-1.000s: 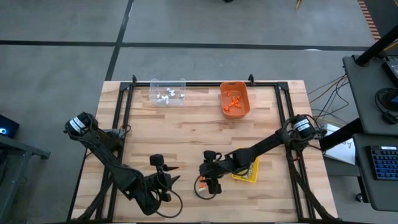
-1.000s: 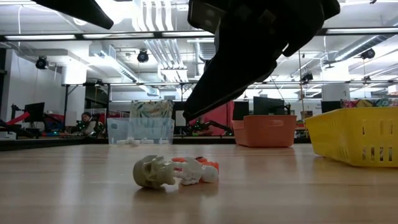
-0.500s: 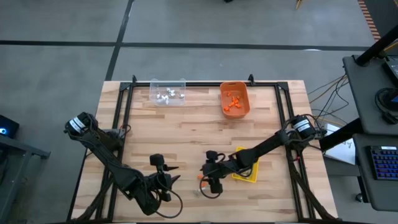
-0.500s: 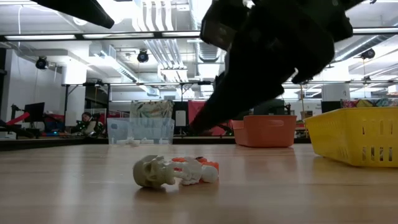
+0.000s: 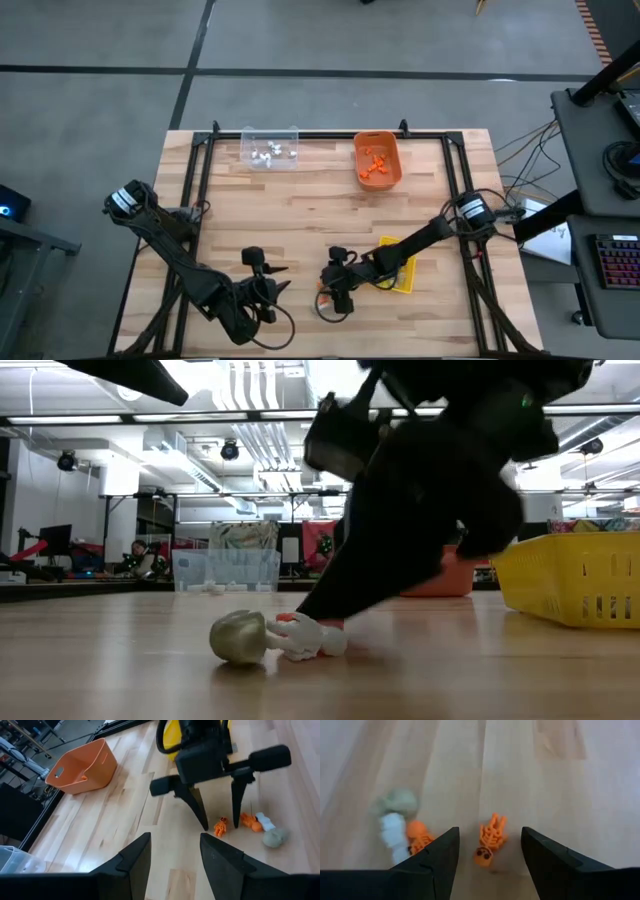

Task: Sort Halloween decoration
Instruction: Put the orange skeleton toy into the yellow bin

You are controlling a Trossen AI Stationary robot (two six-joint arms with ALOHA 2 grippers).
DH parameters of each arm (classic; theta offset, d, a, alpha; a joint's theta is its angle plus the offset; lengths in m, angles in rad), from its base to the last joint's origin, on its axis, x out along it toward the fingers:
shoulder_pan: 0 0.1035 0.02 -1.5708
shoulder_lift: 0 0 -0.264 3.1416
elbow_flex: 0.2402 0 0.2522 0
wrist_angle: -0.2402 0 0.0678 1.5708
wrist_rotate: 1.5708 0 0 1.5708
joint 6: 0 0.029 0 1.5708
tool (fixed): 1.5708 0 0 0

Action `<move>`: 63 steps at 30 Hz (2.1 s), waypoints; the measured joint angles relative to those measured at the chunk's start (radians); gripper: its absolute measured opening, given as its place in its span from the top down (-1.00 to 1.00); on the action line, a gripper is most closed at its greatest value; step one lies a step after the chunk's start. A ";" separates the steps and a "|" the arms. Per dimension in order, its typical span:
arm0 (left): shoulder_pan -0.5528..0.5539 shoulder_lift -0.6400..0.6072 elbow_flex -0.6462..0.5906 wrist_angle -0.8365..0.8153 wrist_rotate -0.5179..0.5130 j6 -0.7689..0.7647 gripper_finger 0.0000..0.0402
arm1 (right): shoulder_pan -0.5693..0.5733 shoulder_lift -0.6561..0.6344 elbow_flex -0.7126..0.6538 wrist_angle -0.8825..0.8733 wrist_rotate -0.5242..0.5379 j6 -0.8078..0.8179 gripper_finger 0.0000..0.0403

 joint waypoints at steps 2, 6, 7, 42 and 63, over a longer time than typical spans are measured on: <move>0.000 0.000 0.000 0.003 0.000 0.008 0.24 | 0.000 0.021 0.025 -0.026 0.002 0.007 -0.02; 0.005 0.000 0.000 0.010 0.000 0.016 0.24 | -0.001 0.022 0.041 -0.044 0.001 0.008 -0.02; 0.005 0.000 0.000 0.014 0.000 0.016 0.24 | -0.002 0.019 0.041 -0.048 0.004 0.007 -0.01; 0.006 0.005 0.000 0.032 -0.022 0.017 0.24 | -0.176 -0.290 0.038 -0.445 0.099 -0.129 0.90; 0.033 0.005 0.000 0.032 -0.022 0.038 0.24 | -1.072 -0.470 0.030 -0.734 -0.245 -0.228 0.56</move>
